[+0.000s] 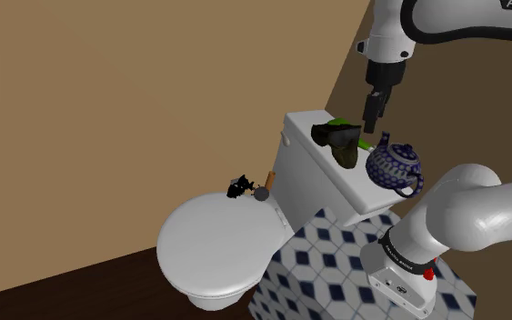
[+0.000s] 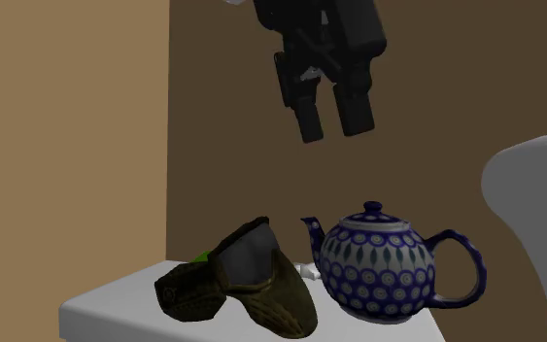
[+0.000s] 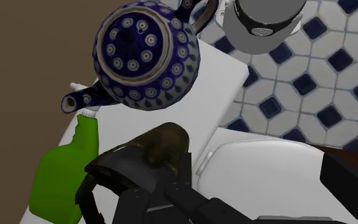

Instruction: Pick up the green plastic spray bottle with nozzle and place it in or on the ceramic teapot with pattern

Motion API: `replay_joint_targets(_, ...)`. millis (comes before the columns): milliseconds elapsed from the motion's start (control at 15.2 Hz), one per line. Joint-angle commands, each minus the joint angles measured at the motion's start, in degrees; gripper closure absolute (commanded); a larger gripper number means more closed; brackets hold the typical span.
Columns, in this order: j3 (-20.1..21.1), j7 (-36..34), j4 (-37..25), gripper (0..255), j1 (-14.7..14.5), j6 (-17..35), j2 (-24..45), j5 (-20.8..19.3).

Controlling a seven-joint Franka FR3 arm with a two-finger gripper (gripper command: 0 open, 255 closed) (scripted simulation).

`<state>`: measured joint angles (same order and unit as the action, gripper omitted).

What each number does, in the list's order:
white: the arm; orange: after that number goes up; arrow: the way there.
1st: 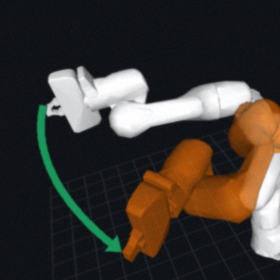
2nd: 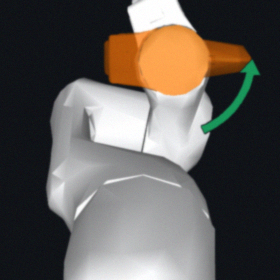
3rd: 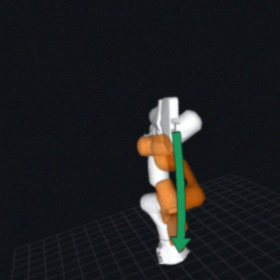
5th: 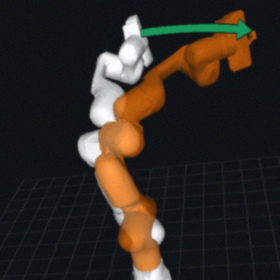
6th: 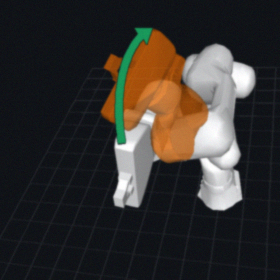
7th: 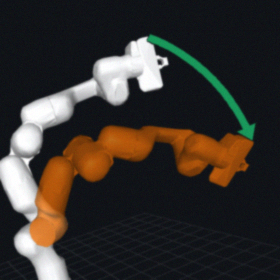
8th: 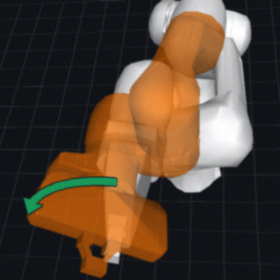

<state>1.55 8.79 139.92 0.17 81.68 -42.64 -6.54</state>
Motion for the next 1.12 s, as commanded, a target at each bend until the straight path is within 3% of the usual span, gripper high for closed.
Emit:
replay_joint_targets(0,0.0,0.0,0.0,0,0.0,0.0,0.0,0.0)
replay_joint_targets(528,-10.43,3.93,7.11,0,6.0,15.19,1.28,-4.98)
replay_joint_targets(1056,-21.85,8.79,9.71,0,10.98,31.81,8.89,-7.54)
